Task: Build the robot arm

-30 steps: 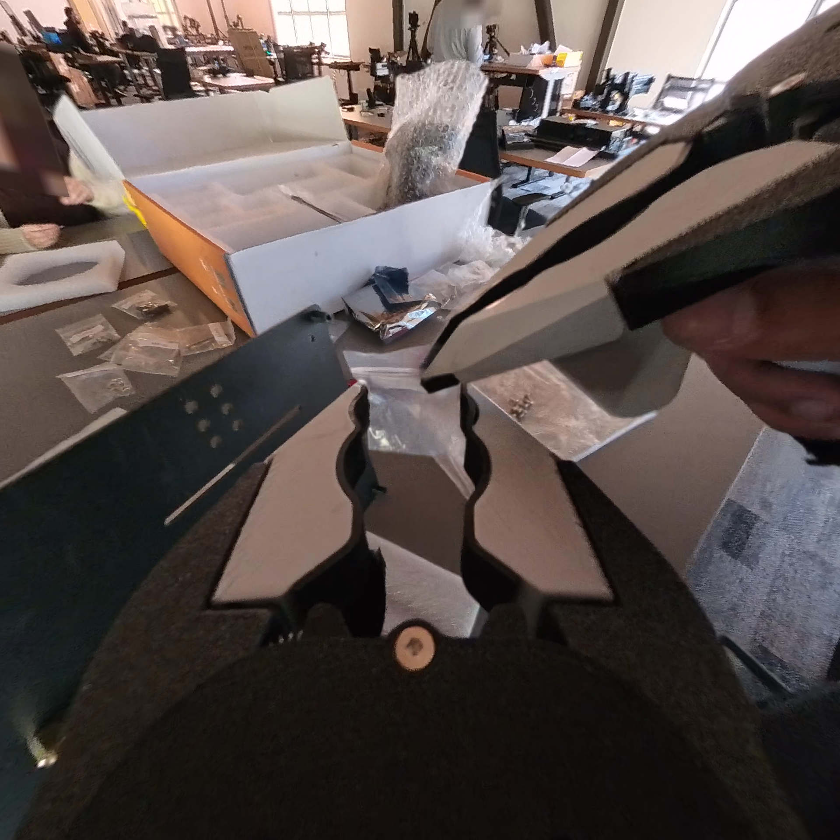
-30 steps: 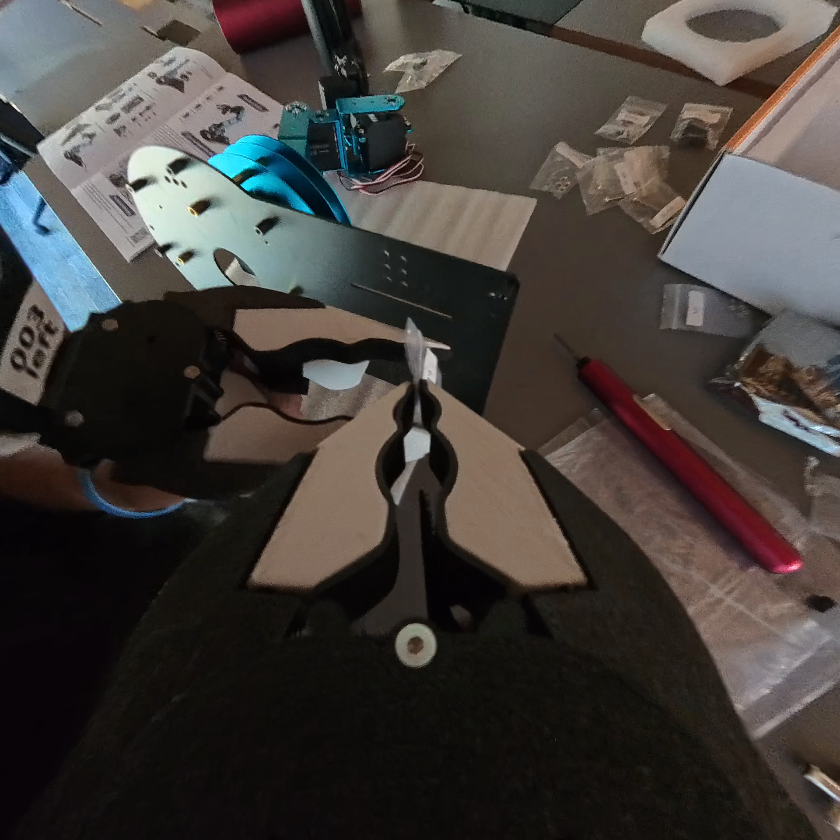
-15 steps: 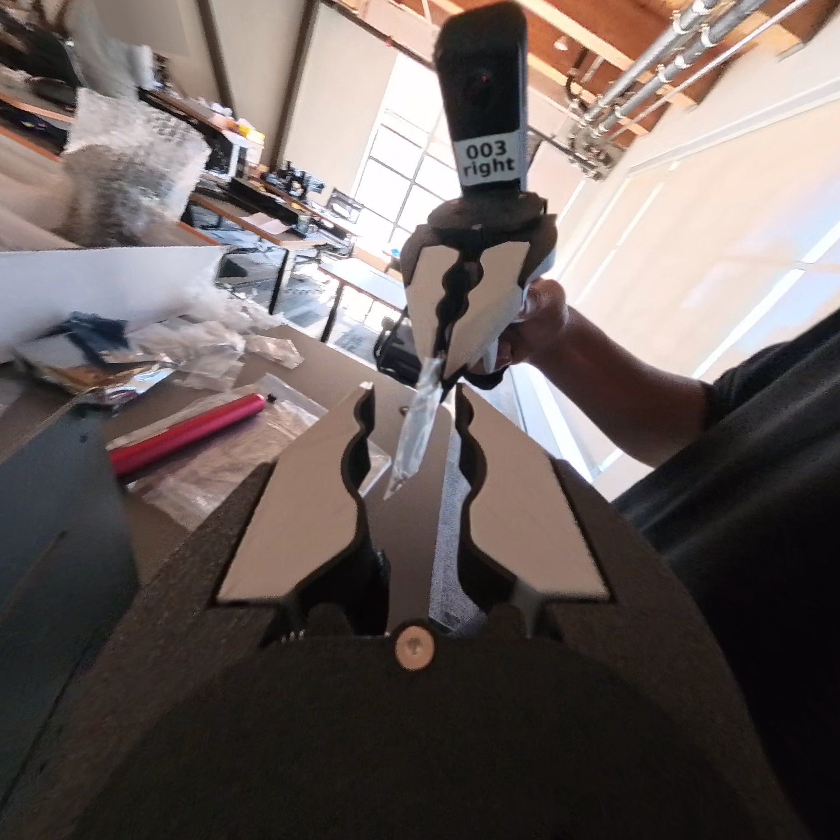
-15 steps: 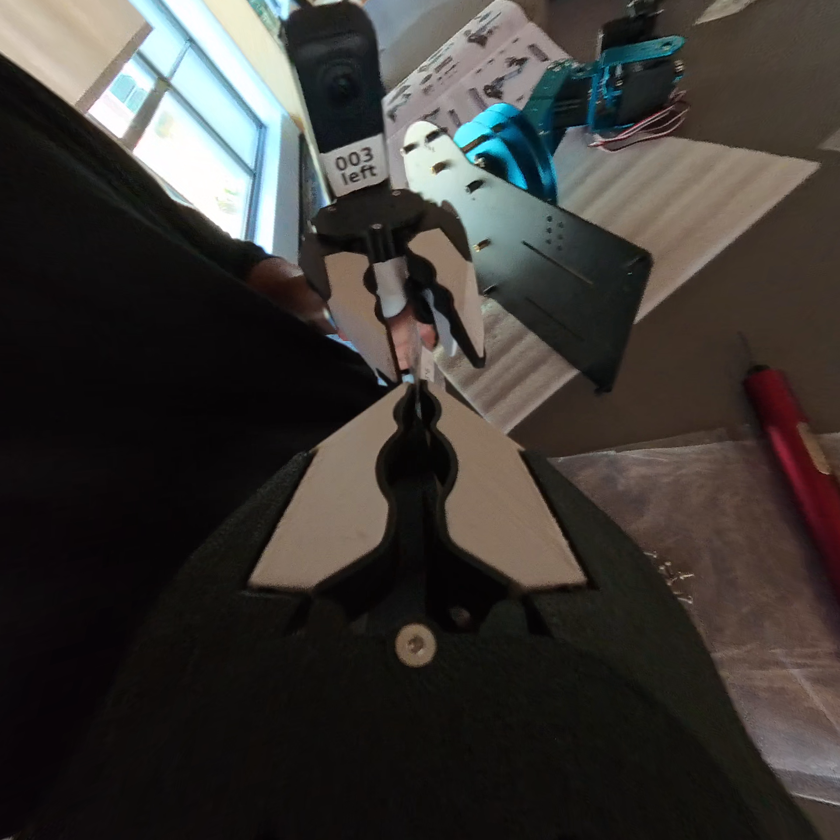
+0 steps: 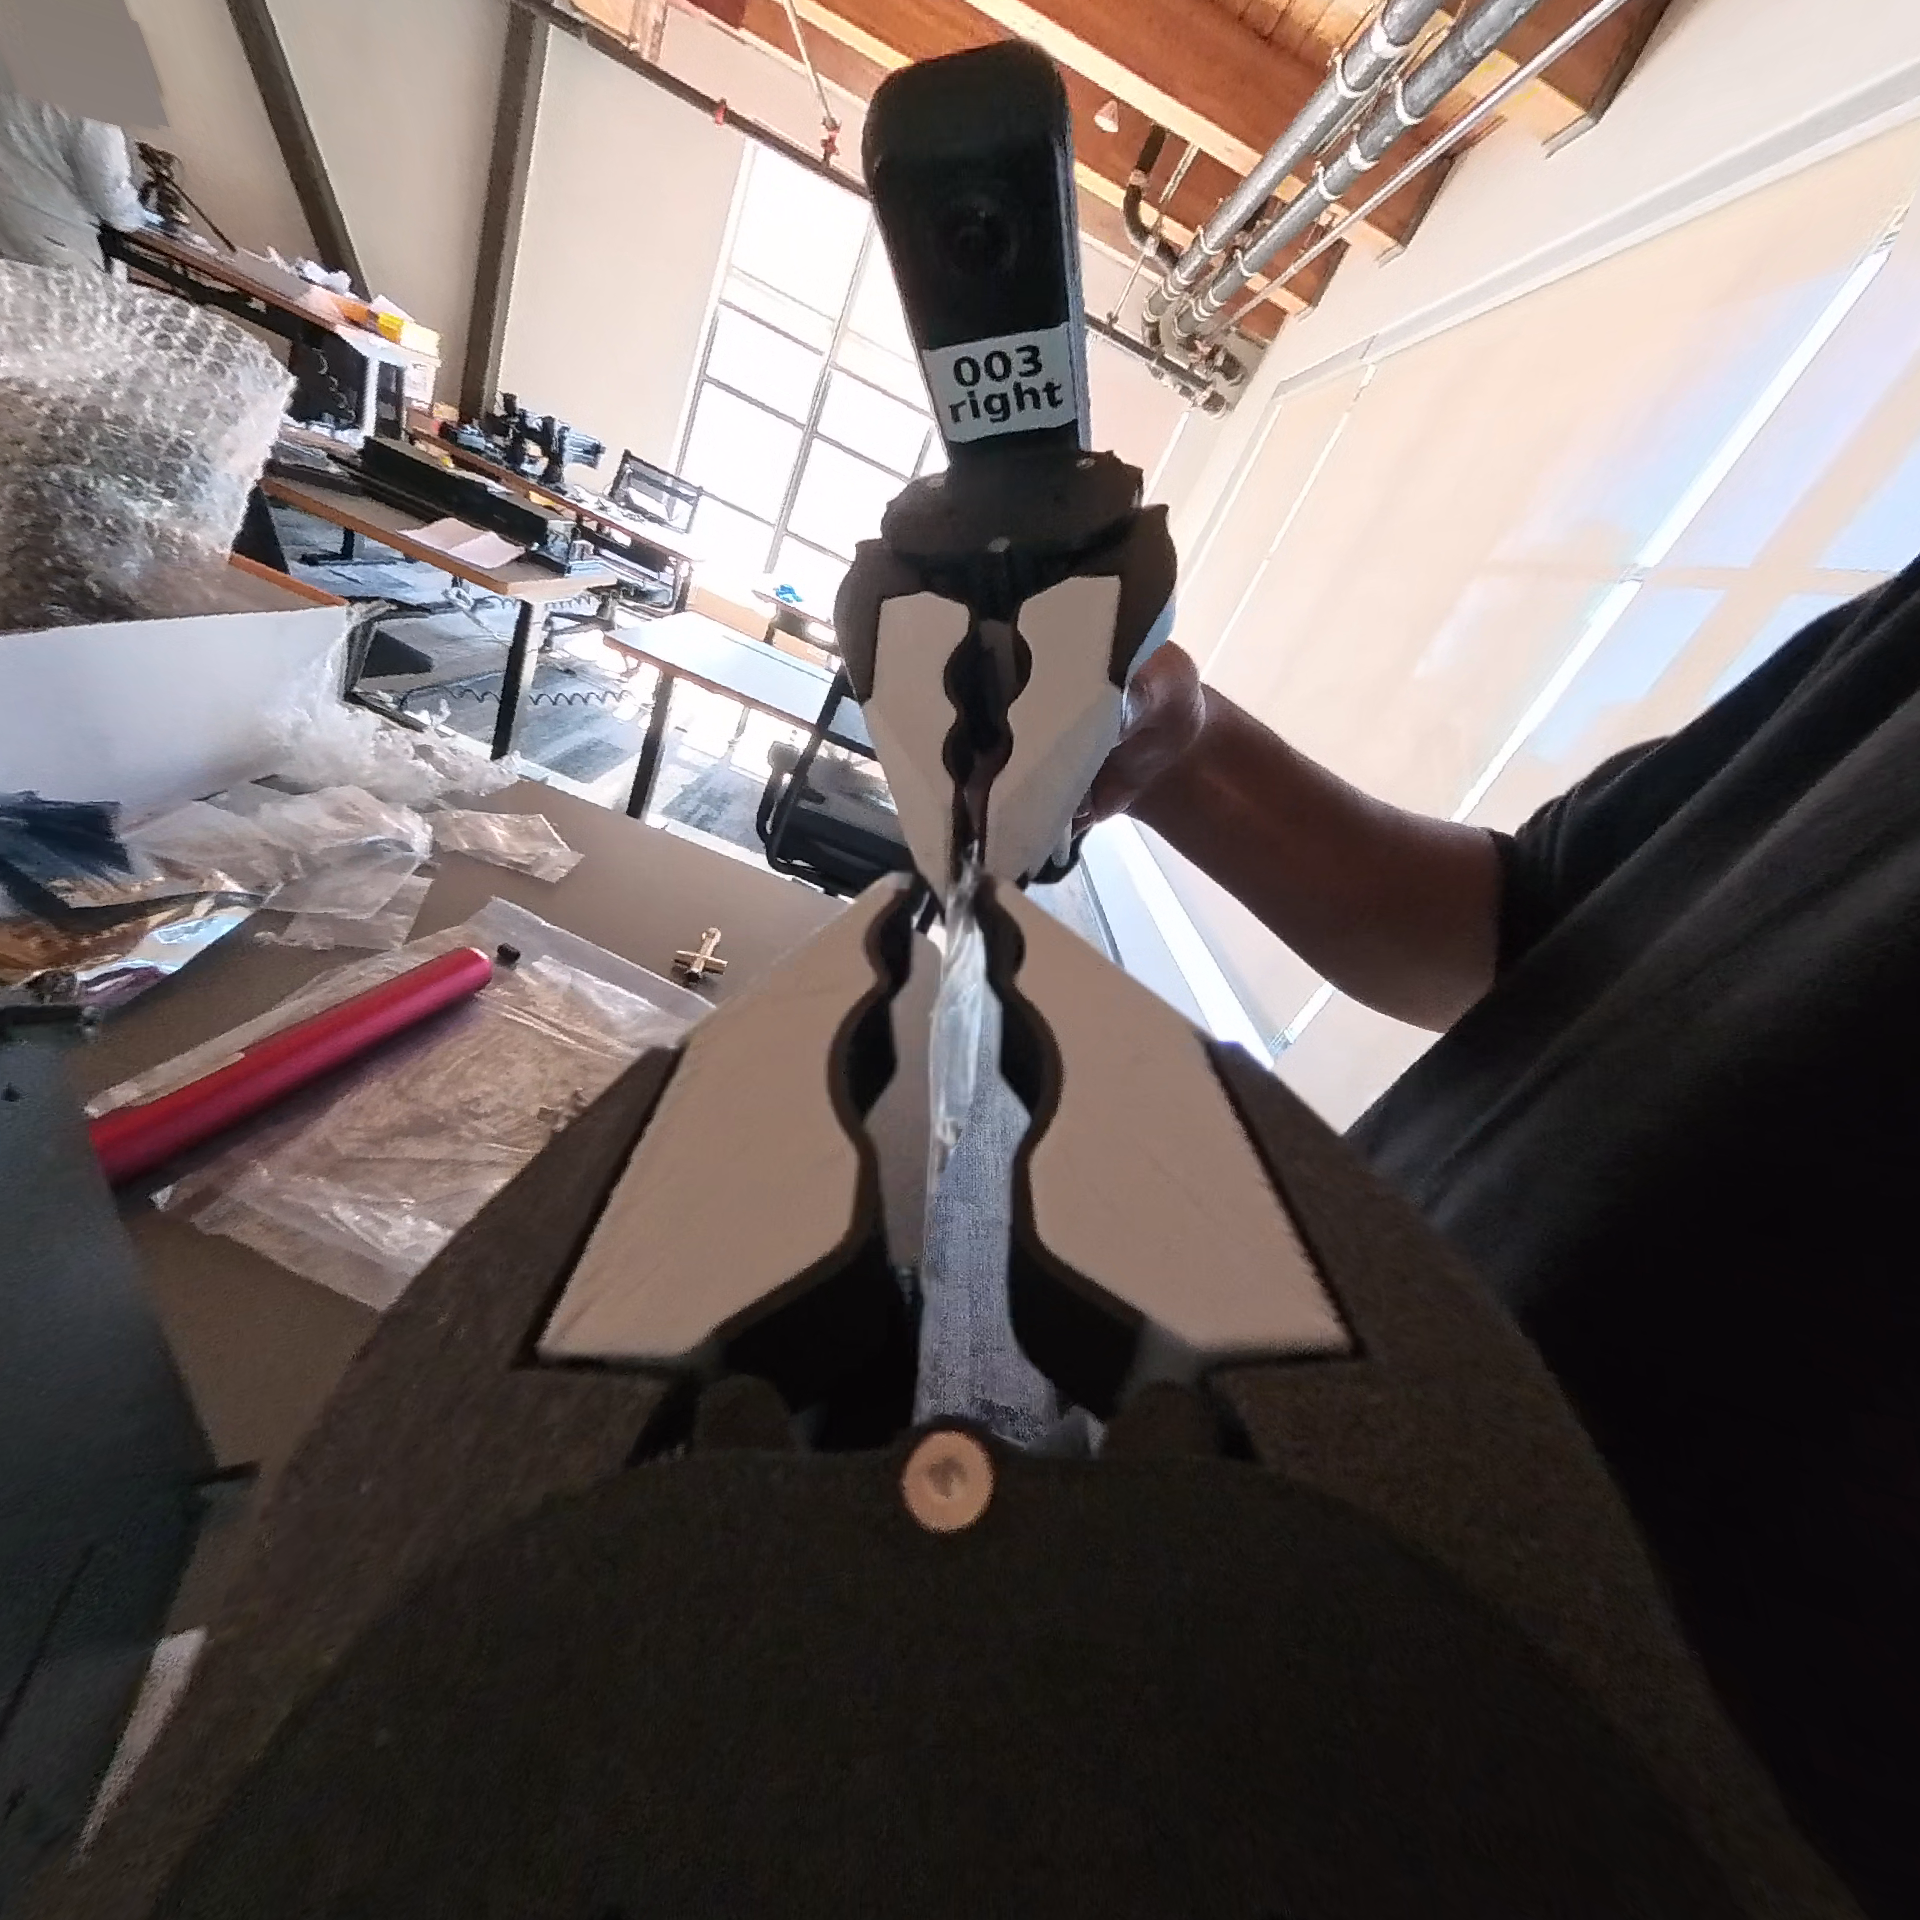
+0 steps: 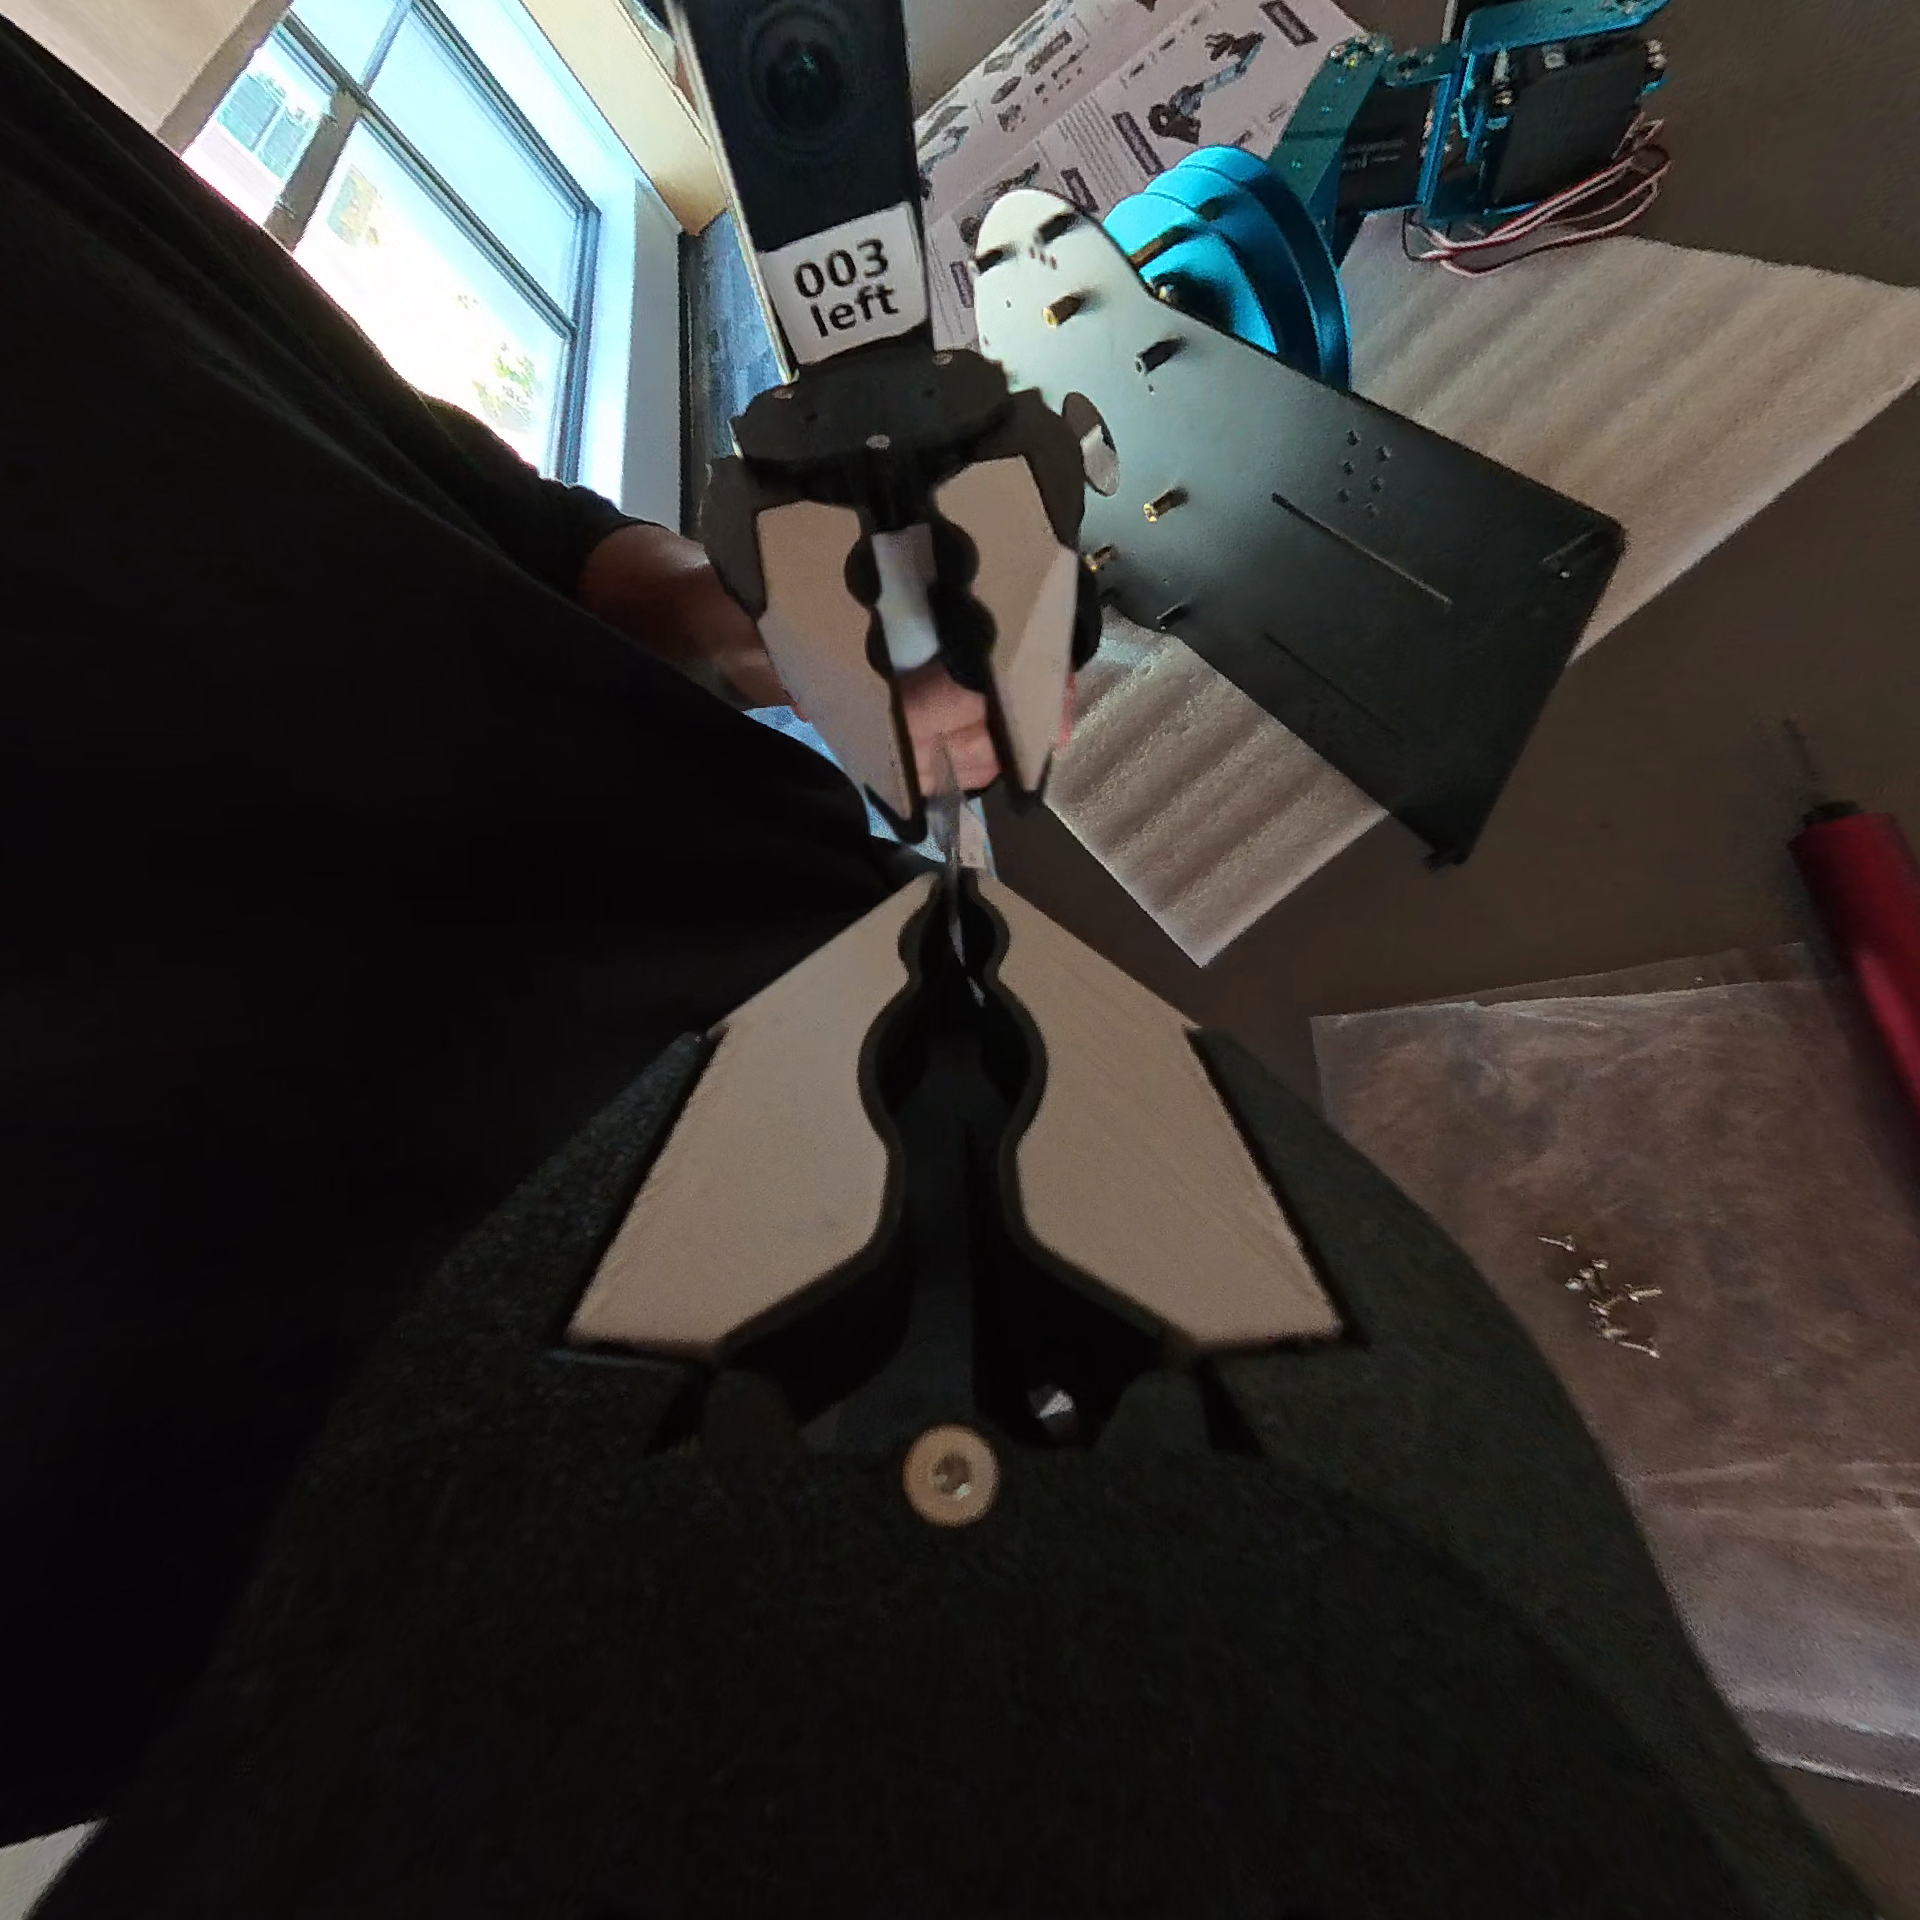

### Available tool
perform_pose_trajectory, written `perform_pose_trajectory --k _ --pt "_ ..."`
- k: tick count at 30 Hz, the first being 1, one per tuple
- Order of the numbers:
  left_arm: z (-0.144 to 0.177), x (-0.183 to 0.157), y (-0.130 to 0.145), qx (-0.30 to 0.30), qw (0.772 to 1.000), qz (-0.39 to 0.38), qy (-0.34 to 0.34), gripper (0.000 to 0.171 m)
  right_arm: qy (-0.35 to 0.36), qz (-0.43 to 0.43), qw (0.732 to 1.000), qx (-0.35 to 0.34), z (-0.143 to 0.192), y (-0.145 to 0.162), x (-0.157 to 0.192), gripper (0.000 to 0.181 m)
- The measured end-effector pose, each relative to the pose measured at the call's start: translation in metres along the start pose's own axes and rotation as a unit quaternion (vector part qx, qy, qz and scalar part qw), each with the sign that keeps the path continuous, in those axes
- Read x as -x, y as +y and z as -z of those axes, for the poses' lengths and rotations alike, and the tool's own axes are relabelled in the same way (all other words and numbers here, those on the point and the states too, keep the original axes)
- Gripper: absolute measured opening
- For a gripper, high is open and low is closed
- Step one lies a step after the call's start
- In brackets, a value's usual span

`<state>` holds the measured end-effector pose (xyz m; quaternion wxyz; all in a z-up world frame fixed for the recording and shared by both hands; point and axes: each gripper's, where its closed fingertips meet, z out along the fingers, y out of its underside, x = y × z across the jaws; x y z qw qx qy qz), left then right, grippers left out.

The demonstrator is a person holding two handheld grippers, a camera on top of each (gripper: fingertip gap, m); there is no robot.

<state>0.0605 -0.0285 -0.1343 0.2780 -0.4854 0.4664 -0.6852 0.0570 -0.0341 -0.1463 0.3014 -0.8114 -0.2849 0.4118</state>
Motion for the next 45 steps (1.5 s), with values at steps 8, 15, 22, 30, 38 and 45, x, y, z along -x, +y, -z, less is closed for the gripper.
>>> perform_pose_trajectory --k 8,15,22,30,38,45 --pt "0.005 -0.011 0.006 0.005 1.000 -0.023 0.008 0.000 -0.002 0.007 1.000 -0.018 -0.005 -0.006 0.007 0.000" --pt "0.016 -0.016 -0.014 -0.054 0.998 0.012 0.024 0.000 -0.001 0.026 0.986 -0.167 -0.007 -0.031 0.017 0.001" --pt "0.025 -0.024 -0.021 -0.082 0.996 0.030 0.025 0.000 0.022 0.057 0.974 -0.217 -0.011 -0.039 0.025 0.000" --pt "0.099 -0.011 -0.034 -0.079 0.991 -0.028 -0.104 0.000 0.020 0.047 0.969 -0.241 0.014 -0.060 -0.001 0.000" --pt "0.219 -0.007 -0.041 -0.070 0.955 -0.008 -0.289 0.003 0.264 0.107 0.954 0.091 -0.075 -0.171 -0.184 0.001" --pt "0.335 -0.002 -0.032 -0.087 0.891 -0.003 -0.446 0.013 0.403 0.094 0.861 0.295 -0.201 -0.223 -0.366 0.001"
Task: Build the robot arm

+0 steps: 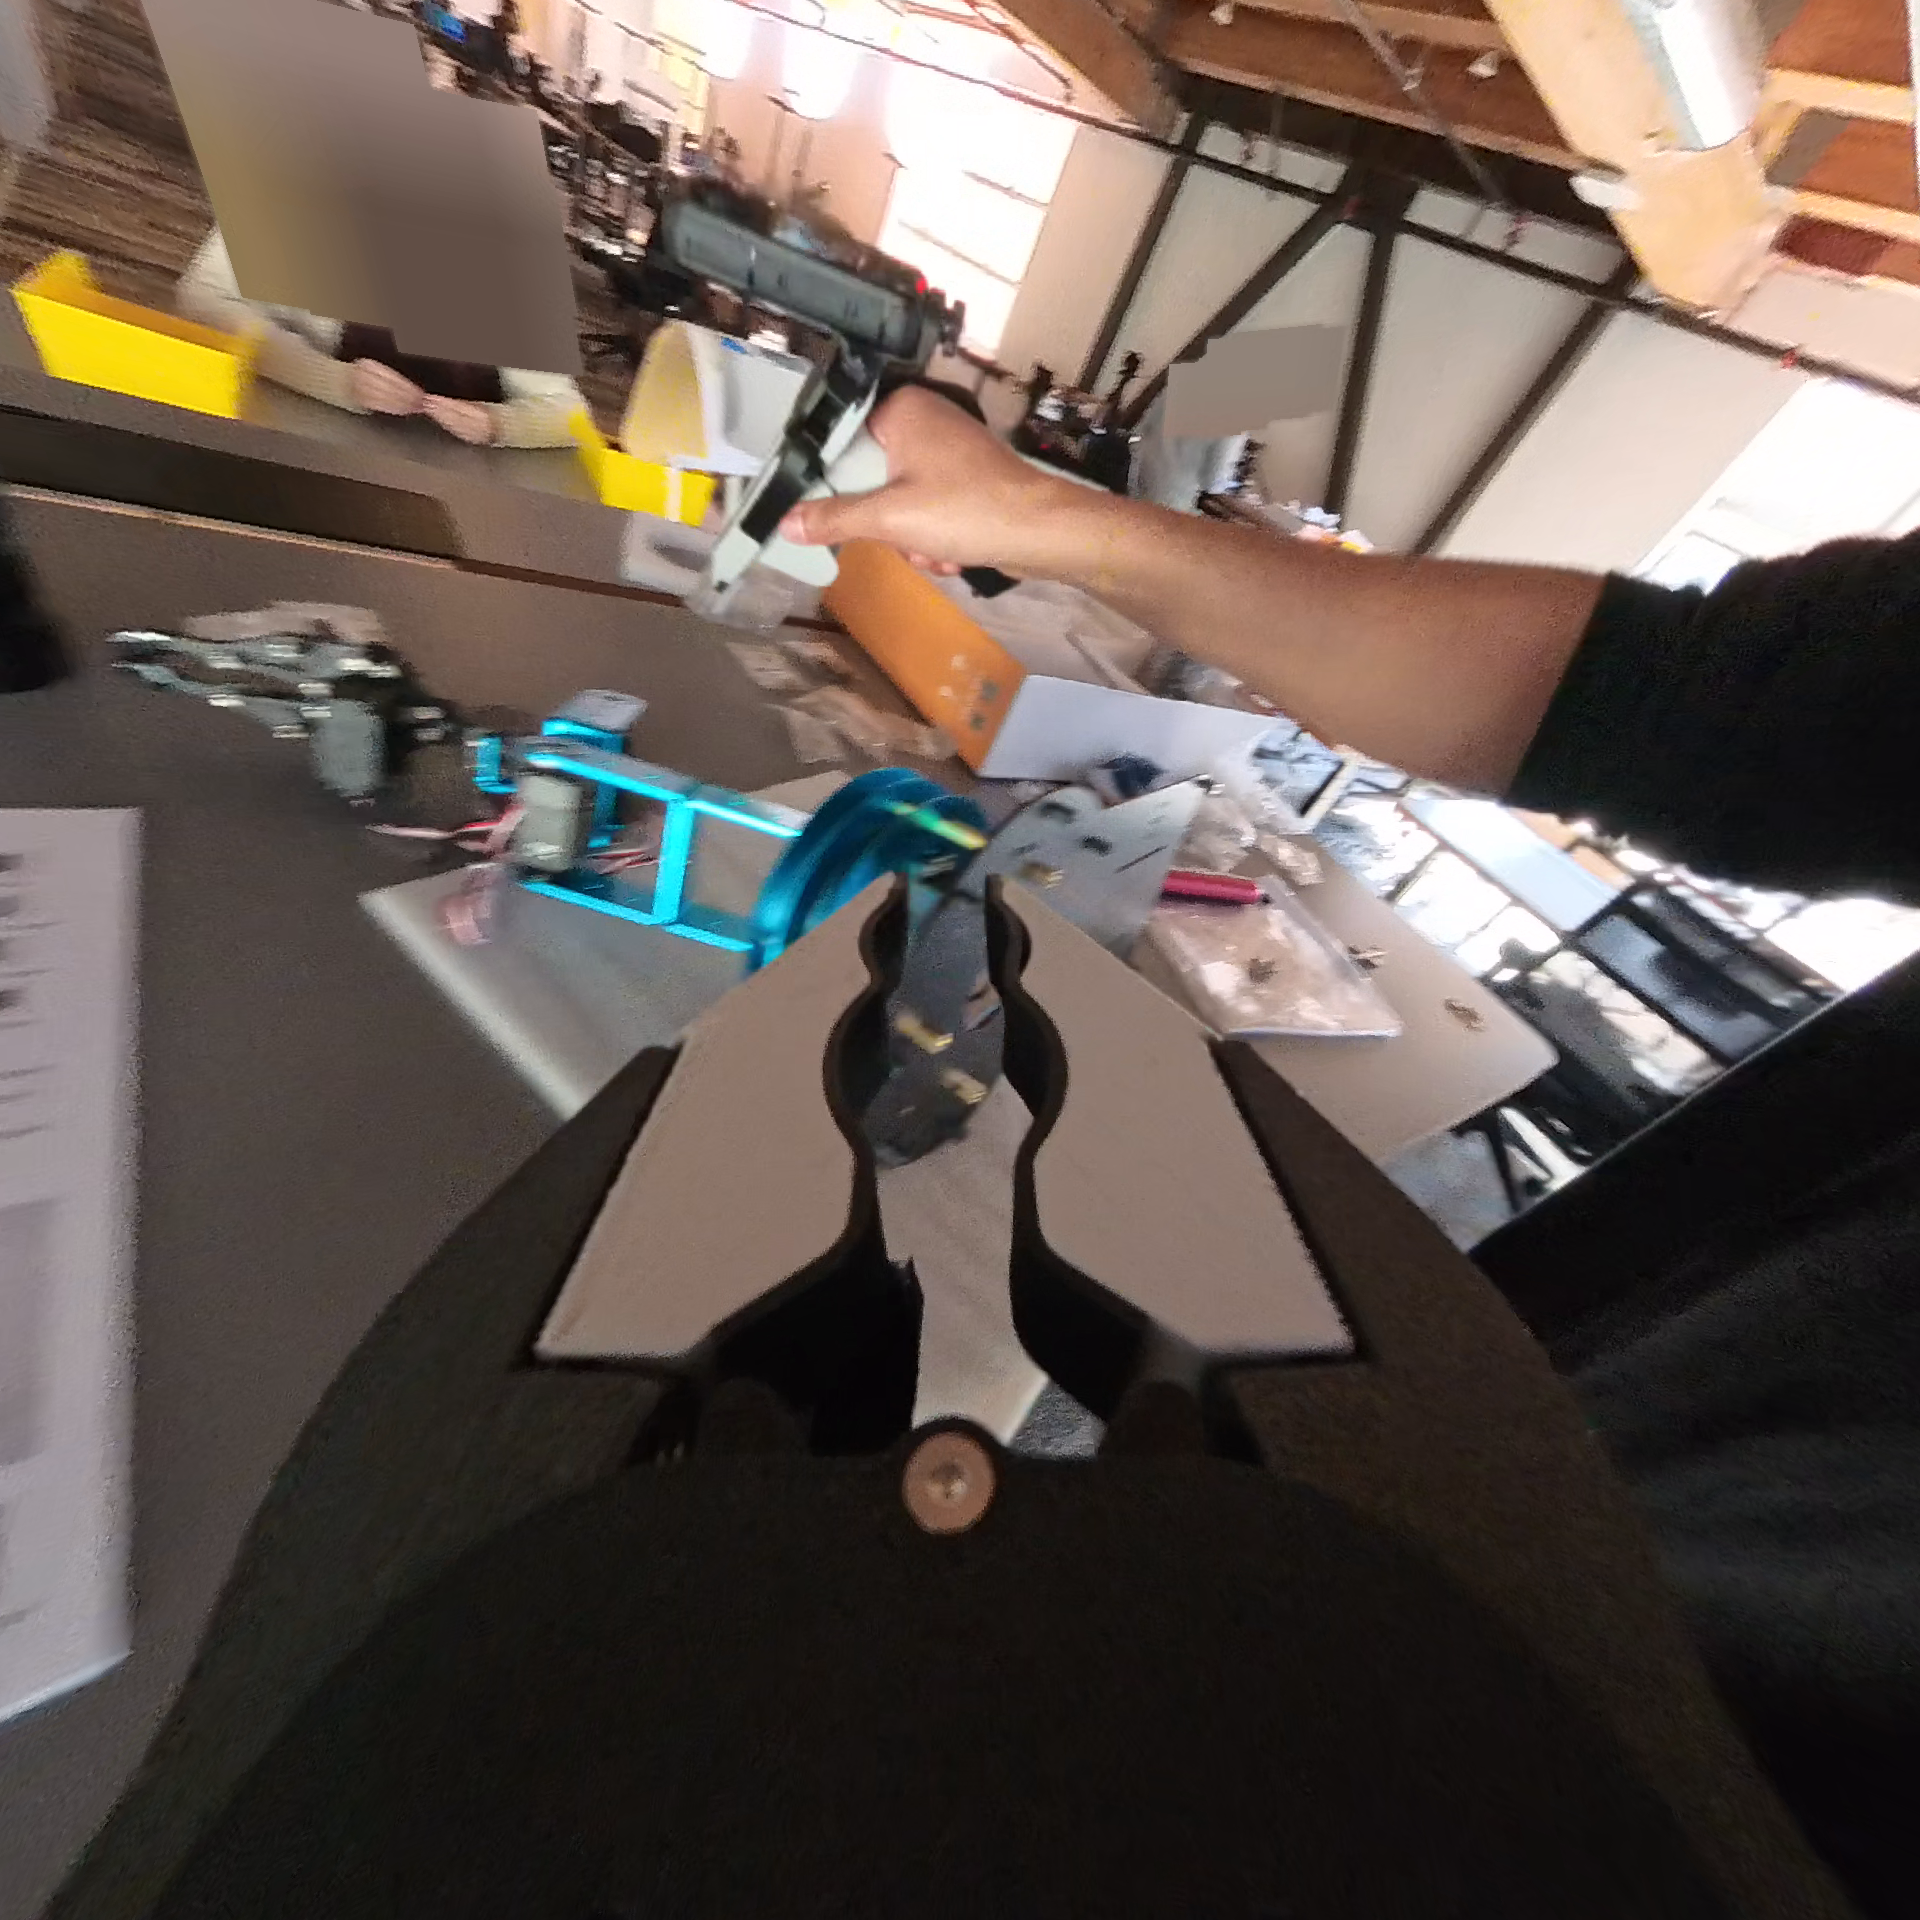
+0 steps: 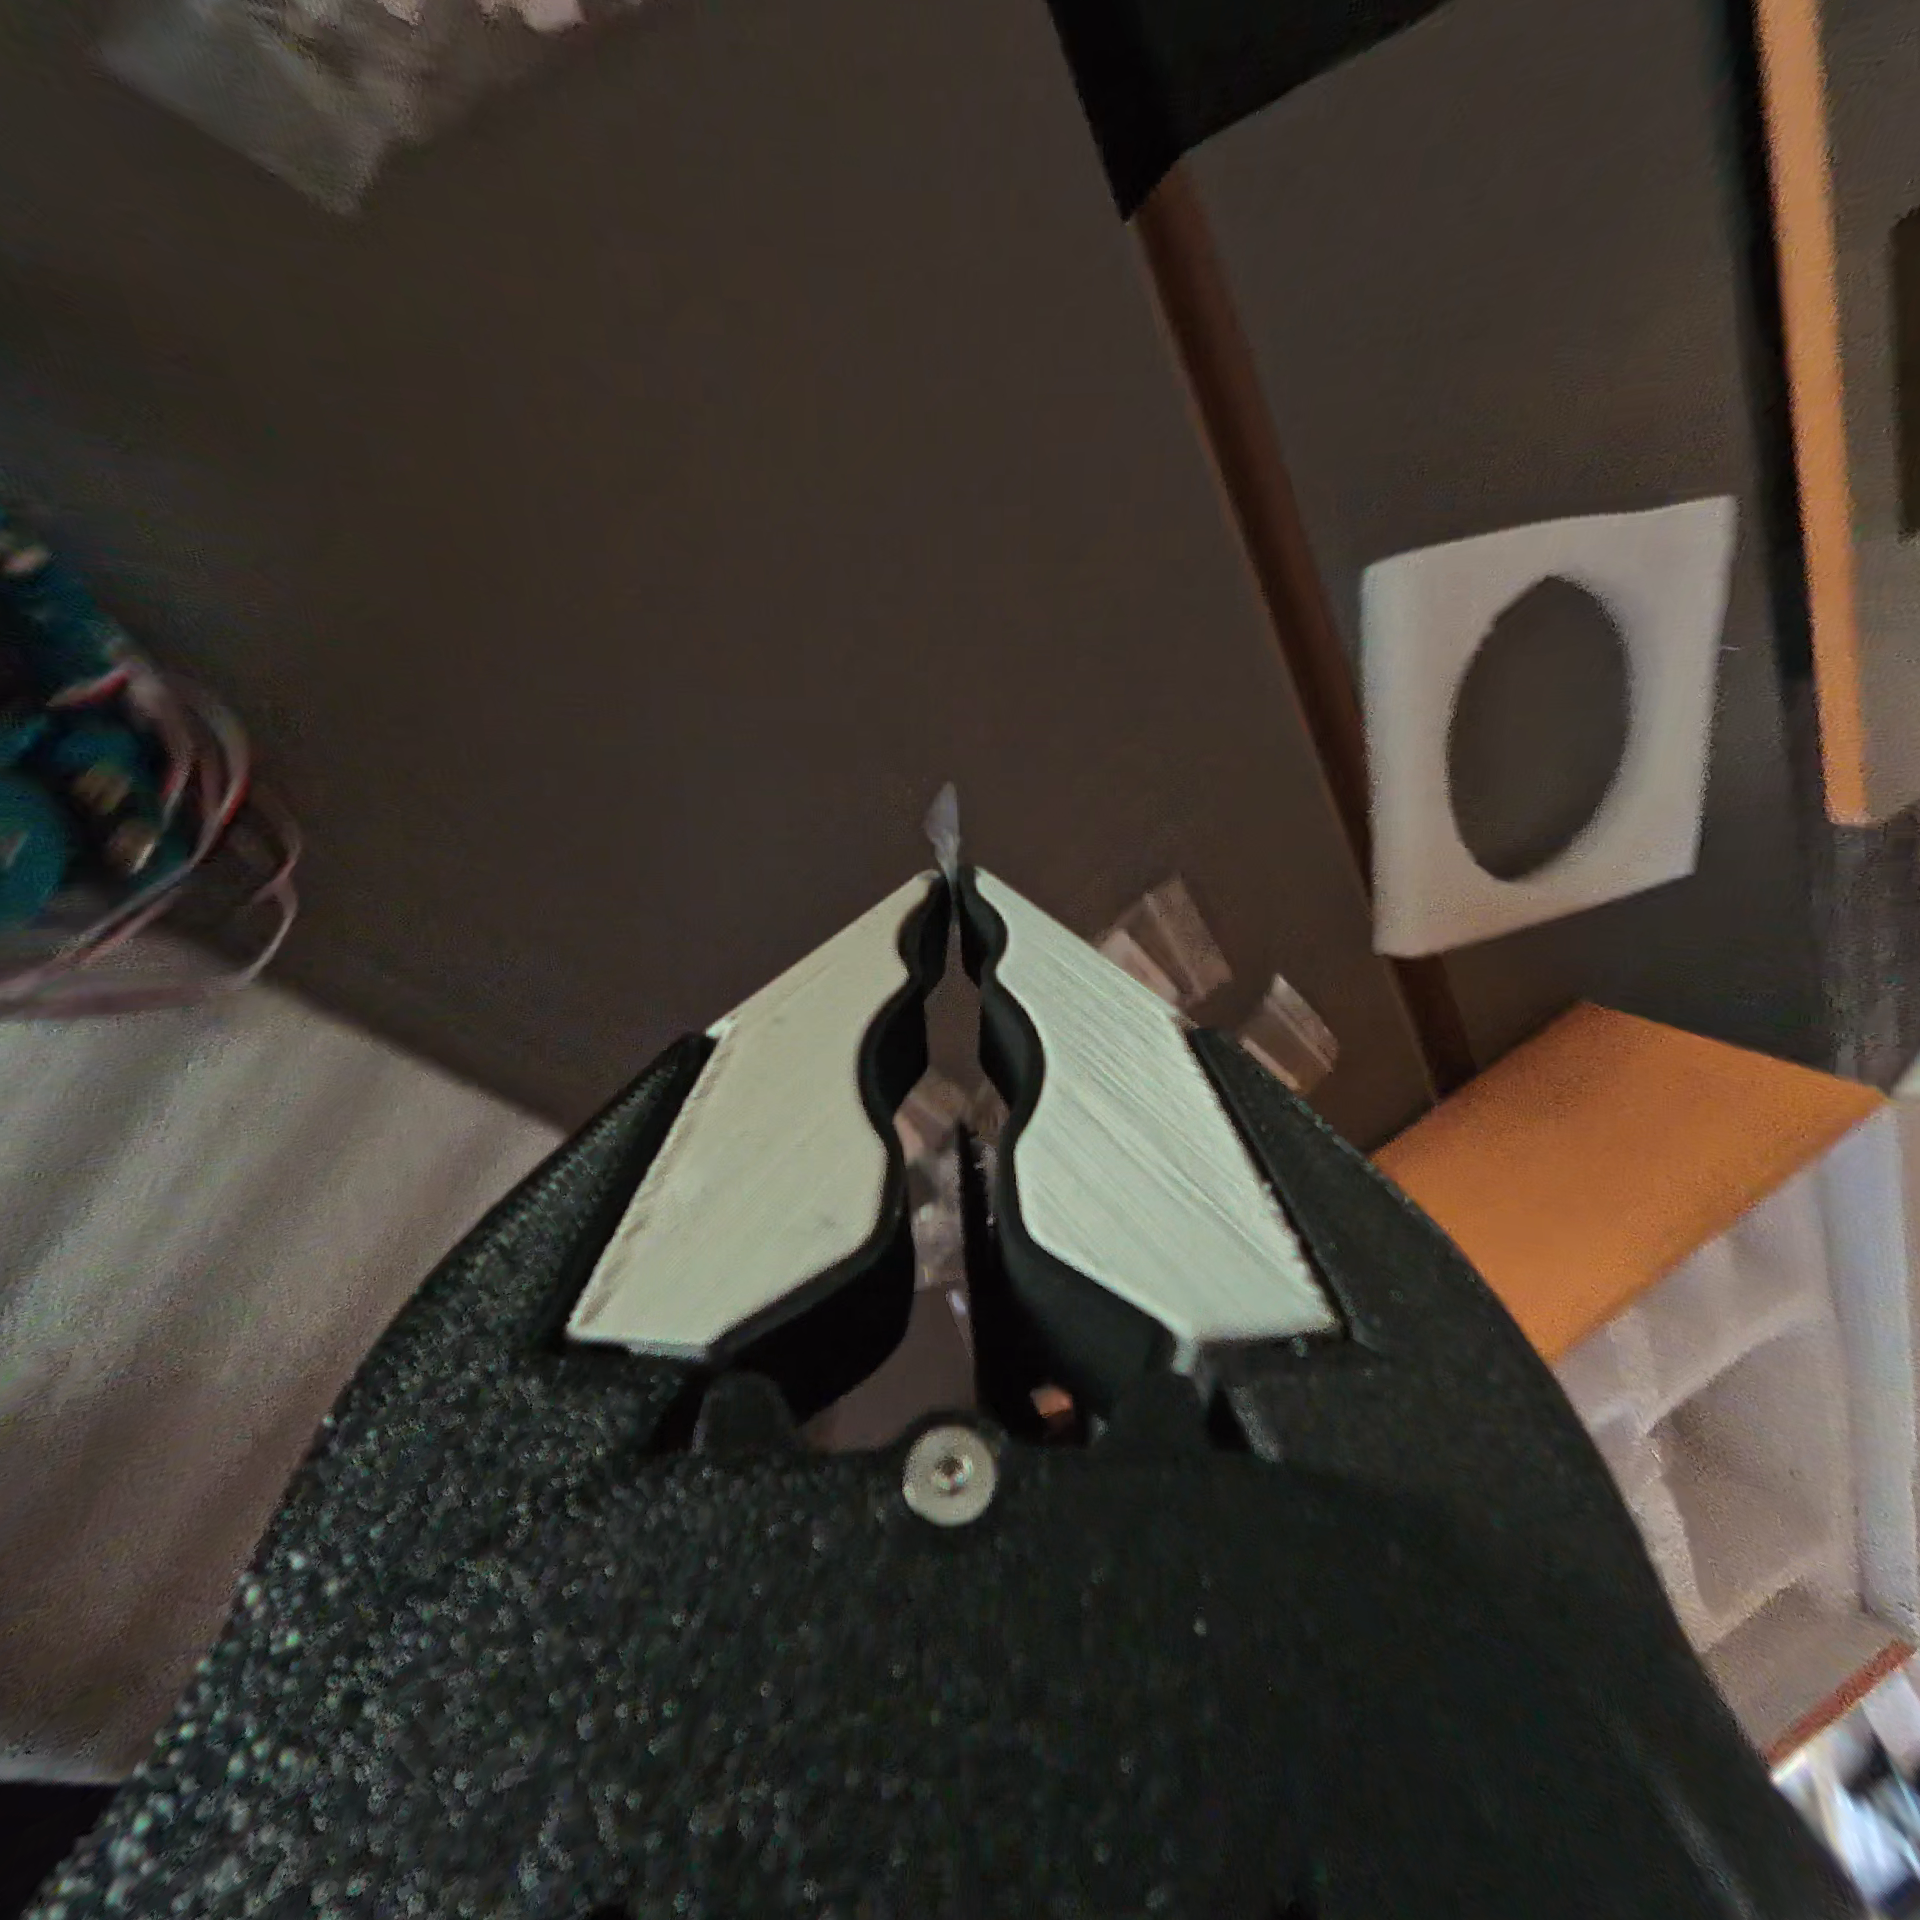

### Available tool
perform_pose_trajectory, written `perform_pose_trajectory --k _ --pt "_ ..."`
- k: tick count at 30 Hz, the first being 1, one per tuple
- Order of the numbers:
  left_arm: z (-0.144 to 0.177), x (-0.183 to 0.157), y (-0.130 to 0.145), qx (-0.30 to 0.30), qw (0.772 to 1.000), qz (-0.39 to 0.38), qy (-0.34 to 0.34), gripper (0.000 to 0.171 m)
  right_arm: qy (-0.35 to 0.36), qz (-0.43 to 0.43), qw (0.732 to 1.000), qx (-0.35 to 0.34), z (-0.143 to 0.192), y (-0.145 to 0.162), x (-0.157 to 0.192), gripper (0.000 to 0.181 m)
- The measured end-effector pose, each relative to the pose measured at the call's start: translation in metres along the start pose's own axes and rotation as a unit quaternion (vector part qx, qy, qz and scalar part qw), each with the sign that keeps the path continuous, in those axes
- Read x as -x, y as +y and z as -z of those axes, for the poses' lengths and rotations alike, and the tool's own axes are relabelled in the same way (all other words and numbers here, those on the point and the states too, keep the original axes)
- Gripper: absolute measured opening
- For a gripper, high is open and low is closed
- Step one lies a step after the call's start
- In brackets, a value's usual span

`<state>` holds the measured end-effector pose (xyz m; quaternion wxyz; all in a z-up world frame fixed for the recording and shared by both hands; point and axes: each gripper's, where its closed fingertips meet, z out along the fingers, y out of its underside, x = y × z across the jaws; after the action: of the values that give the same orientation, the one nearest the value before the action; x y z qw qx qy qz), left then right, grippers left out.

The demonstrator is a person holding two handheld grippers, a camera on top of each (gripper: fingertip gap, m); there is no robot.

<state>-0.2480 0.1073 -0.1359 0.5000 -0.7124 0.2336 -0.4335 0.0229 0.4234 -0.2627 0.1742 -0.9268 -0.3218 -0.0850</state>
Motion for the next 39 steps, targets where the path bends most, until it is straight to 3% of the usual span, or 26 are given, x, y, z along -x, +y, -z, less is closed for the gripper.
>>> perform_pose_trajectory --k 2,5,7,9,12,15,19,22,24,26,30,33,37,39 --pt "0.023 0.029 -0.006 -0.003 0.999 -0.010 -0.032 0.013 -0.002 -0.010 0.999 0.050 -0.030 -0.013 0.007 0.001" --pt "0.053 0.074 -0.014 0.006 0.998 -0.024 -0.062 0.013 -0.050 -0.045 0.996 0.066 -0.057 -0.032 0.037 0.009" --pt "0.070 0.108 -0.019 0.019 0.996 -0.046 -0.080 0.013 -0.109 -0.100 0.988 0.053 -0.060 -0.045 0.057 0.022" --pt "0.084 0.142 -0.024 0.042 0.991 -0.074 -0.100 0.013 -0.141 -0.147 0.979 0.023 -0.042 -0.055 0.057 0.034" --pt "0.102 0.189 -0.032 0.079 0.984 -0.116 -0.112 0.016 -0.150 -0.218 0.960 -0.092 0.033 -0.070 0.033 0.032" --pt "0.109 0.229 -0.038 0.103 0.980 -0.133 -0.109 0.016 -0.124 -0.257 0.927 -0.245 0.146 -0.064 0.021 0.032" --pt "0.095 0.263 -0.037 0.127 0.981 -0.123 -0.078 0.016 -0.016 -0.262 0.883 -0.388 0.265 -0.010 0.050 0.034" --pt "0.074 0.272 -0.037 0.137 0.983 -0.115 -0.044 0.016 0.074 -0.277 0.859 -0.424 0.301 0.047 0.093 0.040" --pt "0.061 0.276 -0.038 0.144 0.983 -0.112 -0.028 0.017 0.115 -0.289 0.849 -0.428 0.305 0.081 0.124 0.056" --pt "0.054 0.295 -0.032 0.177 0.976 -0.115 -0.055 0.016 0.147 -0.328 0.826 -0.433 0.299 0.111 0.152 0.075" --pt "0.061 0.341 -0.023 0.222 0.961 -0.106 -0.126 0.017 0.156 -0.393 0.791 -0.442 0.272 0.153 0.208 0.081" --pt "0.077 0.369 -0.022 0.253 0.948 -0.107 -0.159 0.022 0.149 -0.440 0.777 -0.425 0.252 0.167 0.240 0.073" --pt "0.093 0.402 -0.015 0.296 0.931 -0.100 -0.191 0.033 0.176 -0.438 0.787 -0.397 0.248 0.171 0.264 0.050" --pt "0.096 0.411 -0.008 0.314 0.927 -0.078 -0.187 0.035 0.167 -0.442 0.793 -0.384 0.254 0.172 0.269 0.047"
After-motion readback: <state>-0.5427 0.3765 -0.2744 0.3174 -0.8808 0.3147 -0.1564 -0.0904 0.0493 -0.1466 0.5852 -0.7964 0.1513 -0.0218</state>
